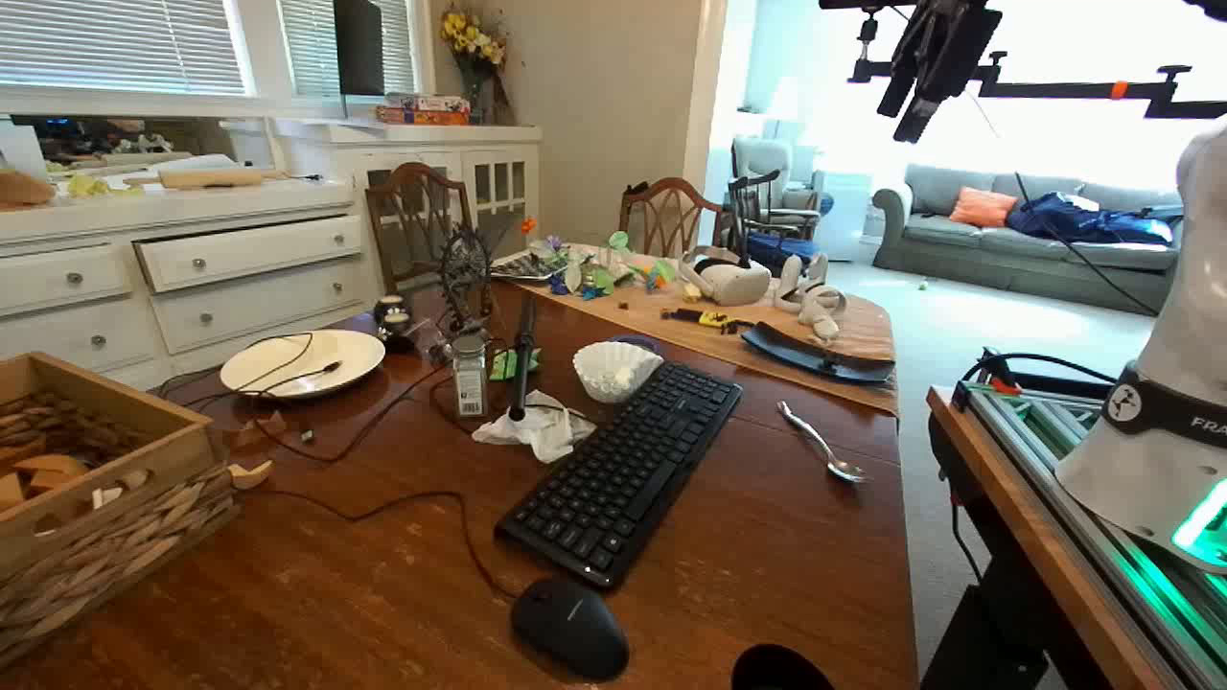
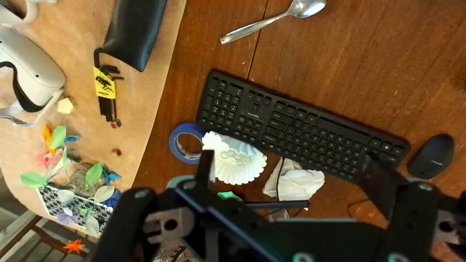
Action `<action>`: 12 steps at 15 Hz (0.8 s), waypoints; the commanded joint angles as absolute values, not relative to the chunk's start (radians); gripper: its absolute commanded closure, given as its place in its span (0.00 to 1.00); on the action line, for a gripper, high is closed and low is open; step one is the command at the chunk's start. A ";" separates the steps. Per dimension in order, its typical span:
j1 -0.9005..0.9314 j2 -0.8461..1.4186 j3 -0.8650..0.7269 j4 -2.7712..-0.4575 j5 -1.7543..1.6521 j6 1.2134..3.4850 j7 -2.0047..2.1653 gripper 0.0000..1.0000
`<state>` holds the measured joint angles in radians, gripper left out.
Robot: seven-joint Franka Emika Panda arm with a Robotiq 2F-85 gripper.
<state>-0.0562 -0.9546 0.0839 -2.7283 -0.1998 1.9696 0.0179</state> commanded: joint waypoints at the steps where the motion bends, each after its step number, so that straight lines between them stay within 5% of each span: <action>1: -0.043 -0.953 0.074 -2.725 -0.210 1.965 0.027 0.00; 12: -0.066 -0.813 0.047 -2.703 -0.184 2.047 0.085 0.00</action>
<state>-0.0600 -0.9206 0.0689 -2.7265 -0.1996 1.9902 0.0532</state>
